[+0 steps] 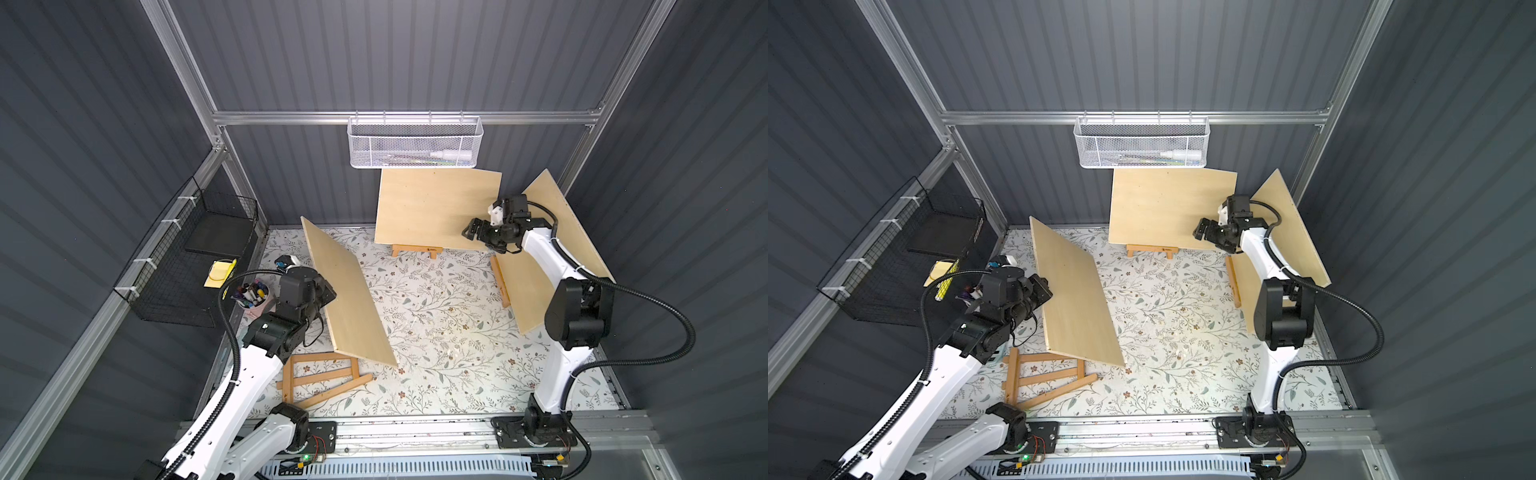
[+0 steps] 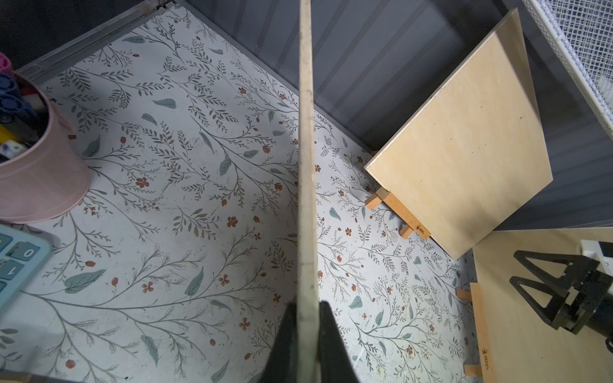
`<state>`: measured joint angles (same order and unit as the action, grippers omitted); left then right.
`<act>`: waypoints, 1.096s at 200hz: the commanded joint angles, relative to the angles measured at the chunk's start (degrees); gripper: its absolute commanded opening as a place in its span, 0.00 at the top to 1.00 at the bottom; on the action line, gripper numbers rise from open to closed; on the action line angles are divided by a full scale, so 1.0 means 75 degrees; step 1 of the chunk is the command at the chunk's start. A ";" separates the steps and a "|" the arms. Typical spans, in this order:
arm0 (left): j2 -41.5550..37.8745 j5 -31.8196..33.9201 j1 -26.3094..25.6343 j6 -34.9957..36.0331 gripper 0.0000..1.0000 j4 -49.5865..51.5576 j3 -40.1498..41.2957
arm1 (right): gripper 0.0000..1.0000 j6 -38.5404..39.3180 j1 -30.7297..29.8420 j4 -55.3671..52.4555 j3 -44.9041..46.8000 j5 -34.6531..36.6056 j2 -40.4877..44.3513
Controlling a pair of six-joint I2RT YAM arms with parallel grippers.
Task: Assemble the easel
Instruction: Adjust the drawing board on the easel, then place the drawing board on the easel.
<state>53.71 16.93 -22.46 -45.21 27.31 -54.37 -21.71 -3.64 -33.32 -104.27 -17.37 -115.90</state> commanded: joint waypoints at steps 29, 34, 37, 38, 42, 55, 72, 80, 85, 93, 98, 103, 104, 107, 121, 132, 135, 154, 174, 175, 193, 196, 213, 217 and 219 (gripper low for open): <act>-0.0098 0.0539 0.0018 0.0181 1.00 -0.0957 -0.0287 | 0.01 -0.0257 -0.0143 -0.0160 -0.0220 0.0067 -0.0168; -0.0148 0.0620 0.0021 0.0094 1.00 -0.0931 -0.0215 | 0.01 -0.0237 -0.0176 -0.0135 -0.0118 0.0076 -0.0121; -0.0181 0.0672 0.0018 0.0028 1.00 -0.0880 -0.0180 | 0.01 -0.0211 -0.0204 -0.0131 -0.0051 0.0077 -0.0085; -0.0191 0.0696 0.0018 0.0004 1.00 -0.0854 -0.0169 | 0.01 -0.0199 -0.0217 -0.0124 -0.0018 0.0077 -0.0074; -0.0232 0.0801 0.0018 -0.0103 1.00 -0.0727 -0.0109 | 0.01 -0.0151 -0.0265 -0.0111 0.0097 0.0077 -0.0013; -0.0345 0.1192 0.0018 -0.0537 1.00 -0.0112 0.0061 | 0.01 -0.0019 -0.0428 -0.0073 0.0490 0.0200 0.0219; -0.0457 0.1456 0.0018 -0.1013 1.00 0.0818 0.0357 | 0.01 0.0082 -0.0674 0.0148 0.1241 0.0295 0.0642; -0.0482 0.1545 0.0018 -0.1261 1.00 0.1322 0.0506 | 0.01 0.0105 -0.0790 0.0249 0.1574 0.0295 0.0817; -0.0485 0.1568 0.0018 -0.1401 1.00 0.1662 0.0595 | 0.01 0.0106 -0.0867 0.0298 0.1770 0.0290 0.0921; -0.0514 0.1637 0.0019 -0.1645 1.00 0.2161 0.0732 | 0.01 0.0107 -0.0997 0.0346 0.2027 0.0321 0.1081; -0.0520 0.1689 0.0024 -0.1820 1.00 0.2477 0.0812 | 0.01 0.0089 -0.1072 0.0364 0.2187 0.0341 0.1188; -0.0541 0.1751 0.0019 -0.2005 1.00 0.2750 0.0899 | 0.01 0.0055 -0.1145 0.0427 0.2359 0.0343 0.1286; -0.0541 0.1757 0.0018 -0.2037 1.00 0.2806 0.0910 | 0.01 0.0055 -0.1145 0.0427 0.2359 0.0343 0.1286; -0.0557 0.1768 0.0018 -0.2118 1.00 0.3003 0.0970 | 0.01 0.0022 -0.1202 0.0481 0.2483 0.0319 0.1357; -0.0573 0.1826 0.0019 -0.2388 1.00 0.3721 0.1217 | 0.01 -0.0115 -0.1388 0.0654 0.2852 0.0313 0.1572; -0.0579 0.1906 0.0018 -0.2592 1.00 0.4256 0.1436 | 0.01 -0.0220 -0.1507 0.0779 0.3071 0.0311 0.1707; -0.0585 0.1965 0.0018 -0.2715 1.00 0.4485 0.1476 | 0.01 -0.0255 -0.1533 0.0810 0.3133 0.0311 0.1746; -0.0619 0.2360 0.0021 -0.2749 0.93 0.5012 0.1709 | 0.01 -0.0388 -0.1713 0.0938 0.3452 0.0315 0.1952; -0.0534 0.2508 0.0021 -0.2967 0.86 0.5276 0.1992 | 0.01 -0.0464 -0.1820 0.1243 0.3609 0.0317 0.2033; -0.0526 0.2505 0.0019 -0.2981 0.86 0.5282 0.1996 | 0.01 -0.0466 -0.1822 0.1244 0.3605 0.0320 0.2034; -0.0387 0.2553 0.0018 -0.3022 0.78 0.5269 0.1985 | 0.01 -0.0476 -0.1890 0.1284 0.3717 0.0364 0.2134; -0.0353 0.2603 0.0018 -0.3120 0.76 0.5327 0.1962 | 0.01 -0.0488 -0.1899 0.1306 0.3749 0.0387 0.2154; -0.0213 0.2724 0.0018 -0.3390 0.62 0.5551 0.1909 | 0.01 -0.0503 -0.1940 0.1404 0.3942 0.0429 0.2287; -0.0191 0.2740 0.0018 -0.3438 0.60 0.5621 0.1895 | 0.01 -0.0503 -0.1951 0.1412 0.3994 0.0445 0.2319; -0.0181 0.2751 0.0018 -0.3472 0.60 0.5650 0.1882 | 0.01 -0.0503 -0.1952 0.1412 0.4013 0.0450 0.2335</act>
<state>49.95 34.11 -23.07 -69.10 50.39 -42.22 -24.88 -17.80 -24.03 -76.18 -14.98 -101.08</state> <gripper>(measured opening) 0.346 0.991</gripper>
